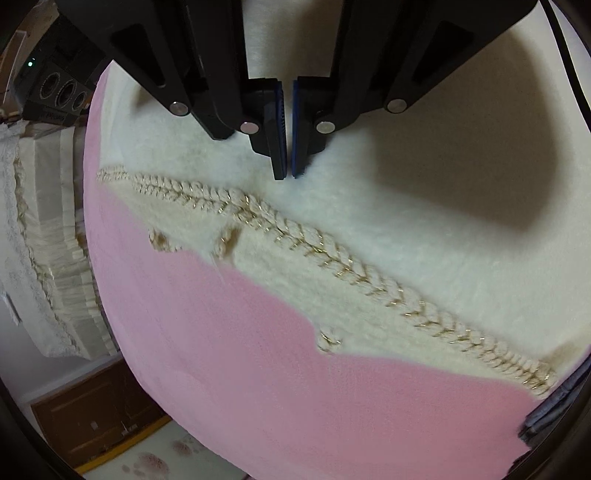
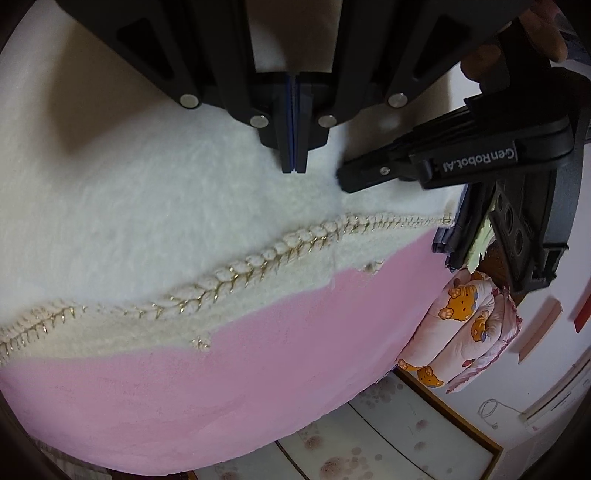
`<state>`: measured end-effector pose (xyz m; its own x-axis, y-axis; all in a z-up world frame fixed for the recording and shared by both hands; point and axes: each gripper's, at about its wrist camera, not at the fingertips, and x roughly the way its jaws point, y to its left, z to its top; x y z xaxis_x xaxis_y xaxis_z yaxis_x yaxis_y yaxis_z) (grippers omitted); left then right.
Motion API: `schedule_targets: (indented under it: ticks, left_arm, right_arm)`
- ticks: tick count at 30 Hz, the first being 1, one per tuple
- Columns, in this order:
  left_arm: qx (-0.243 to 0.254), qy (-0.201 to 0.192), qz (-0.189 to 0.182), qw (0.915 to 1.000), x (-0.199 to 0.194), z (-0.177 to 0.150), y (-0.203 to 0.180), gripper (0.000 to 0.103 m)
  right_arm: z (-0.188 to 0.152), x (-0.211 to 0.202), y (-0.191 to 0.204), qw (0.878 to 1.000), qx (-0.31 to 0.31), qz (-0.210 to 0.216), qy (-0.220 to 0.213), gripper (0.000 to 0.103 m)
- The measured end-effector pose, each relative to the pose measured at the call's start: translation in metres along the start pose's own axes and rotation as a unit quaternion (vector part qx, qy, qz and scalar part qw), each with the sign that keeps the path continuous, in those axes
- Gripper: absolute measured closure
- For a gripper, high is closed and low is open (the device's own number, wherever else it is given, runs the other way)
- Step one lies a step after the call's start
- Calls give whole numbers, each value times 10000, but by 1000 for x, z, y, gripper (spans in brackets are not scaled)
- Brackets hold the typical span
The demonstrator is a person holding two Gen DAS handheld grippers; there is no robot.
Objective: Fold large clothes
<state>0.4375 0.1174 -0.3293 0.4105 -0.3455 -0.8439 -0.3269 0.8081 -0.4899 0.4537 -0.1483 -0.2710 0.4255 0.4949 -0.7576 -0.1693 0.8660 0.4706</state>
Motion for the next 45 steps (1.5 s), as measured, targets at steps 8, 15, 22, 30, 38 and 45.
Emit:
schedule_targets:
  ticks: [8, 15, 22, 30, 38, 45]
  left_arm:
    - [114, -684, 523, 9962, -34, 17, 32, 100]
    - [-37, -903, 913, 9917, -65, 35, 68, 101]
    - [-458, -1128, 1112, 9863, -87, 49, 91, 102]
    - [-318, -1686, 2575, 9509, -128, 62, 114, 100]
    - [-856, -1288, 2240, 9623, -169, 40, 141, 95]
    - [-1164, -964, 1886, 9704, -186, -17, 151, 95]
  right_arm:
    - [14, -35, -43, 9977, 213, -434, -469, 103]
    - [41, -80, -112, 9799, 996, -1309, -1126, 103]
    - [55, -120, -178, 9654, 1614, -1746, -1072, 103]
    - [50, -140, -175, 9411, 1398, -2893, -1056, 103]
    - [51, -156, -99, 9589, 641, -2479, -1226, 103]
    - [51, -141, -12, 9832, 78, -1399, -1167, 103]
